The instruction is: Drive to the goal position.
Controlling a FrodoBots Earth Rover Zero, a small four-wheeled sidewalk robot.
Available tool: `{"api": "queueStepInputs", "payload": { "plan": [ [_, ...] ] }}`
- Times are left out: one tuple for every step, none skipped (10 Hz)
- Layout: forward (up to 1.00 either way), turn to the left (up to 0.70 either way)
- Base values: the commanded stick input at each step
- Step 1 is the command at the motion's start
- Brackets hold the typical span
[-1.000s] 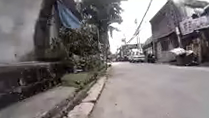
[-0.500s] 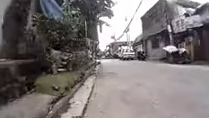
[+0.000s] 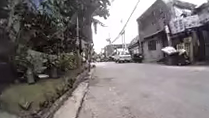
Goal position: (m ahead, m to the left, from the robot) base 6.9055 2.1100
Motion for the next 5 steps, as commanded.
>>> {"api": "queueStepInputs", "payload": {
  "plan": [
    [1.0,0.0],
    [1.0,0.0],
    [1.0,0.08],
    [1.0,0.27],
    [1.0,0.27]
  ]
}}
